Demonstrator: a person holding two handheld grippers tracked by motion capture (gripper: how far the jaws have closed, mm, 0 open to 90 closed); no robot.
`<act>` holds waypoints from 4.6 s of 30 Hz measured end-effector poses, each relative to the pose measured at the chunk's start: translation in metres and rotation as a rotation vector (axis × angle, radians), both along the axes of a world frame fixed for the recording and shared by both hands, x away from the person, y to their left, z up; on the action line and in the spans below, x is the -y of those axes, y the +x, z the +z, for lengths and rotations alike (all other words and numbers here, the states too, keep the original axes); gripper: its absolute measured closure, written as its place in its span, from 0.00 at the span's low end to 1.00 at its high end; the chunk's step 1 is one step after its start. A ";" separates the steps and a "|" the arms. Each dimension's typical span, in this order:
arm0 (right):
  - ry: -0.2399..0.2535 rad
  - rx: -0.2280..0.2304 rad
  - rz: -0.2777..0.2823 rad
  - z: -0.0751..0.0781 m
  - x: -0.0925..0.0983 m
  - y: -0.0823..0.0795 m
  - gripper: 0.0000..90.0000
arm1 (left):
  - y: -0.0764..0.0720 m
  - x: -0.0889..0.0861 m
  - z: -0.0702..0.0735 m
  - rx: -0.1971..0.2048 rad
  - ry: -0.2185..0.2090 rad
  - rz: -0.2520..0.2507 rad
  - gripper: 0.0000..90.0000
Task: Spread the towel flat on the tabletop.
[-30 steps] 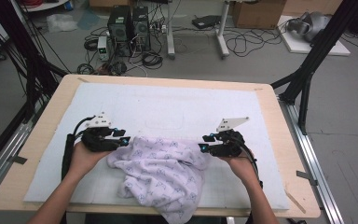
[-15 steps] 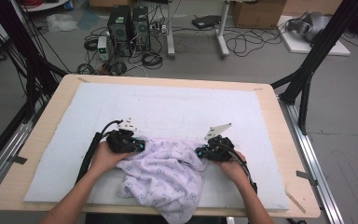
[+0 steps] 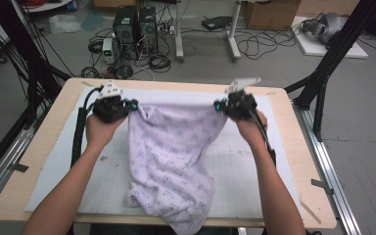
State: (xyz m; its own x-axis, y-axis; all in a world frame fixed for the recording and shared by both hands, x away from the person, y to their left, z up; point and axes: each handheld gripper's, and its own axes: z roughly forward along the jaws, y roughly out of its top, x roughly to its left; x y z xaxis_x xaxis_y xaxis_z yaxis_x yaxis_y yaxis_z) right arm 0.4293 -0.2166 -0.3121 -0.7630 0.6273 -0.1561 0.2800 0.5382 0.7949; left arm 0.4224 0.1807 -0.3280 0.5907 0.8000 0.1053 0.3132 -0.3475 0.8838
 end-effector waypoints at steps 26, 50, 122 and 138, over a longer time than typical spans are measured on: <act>0.111 -0.212 0.218 -0.089 -0.013 -0.096 0.46 | -0.105 -0.034 -0.086 -0.178 -0.091 -0.292 0.50; -0.013 -0.230 0.315 -0.129 -0.021 -0.142 0.78 | -0.127 -0.014 -0.114 -0.294 0.056 -0.429 0.91; 0.095 -0.255 0.169 -0.118 0.012 -0.096 0.83 | -0.095 0.024 -0.092 -0.290 -0.025 -0.321 0.73; 0.068 -0.144 0.243 -0.095 0.003 -0.147 0.57 | -0.148 0.016 -0.101 -0.285 -0.002 -0.381 0.54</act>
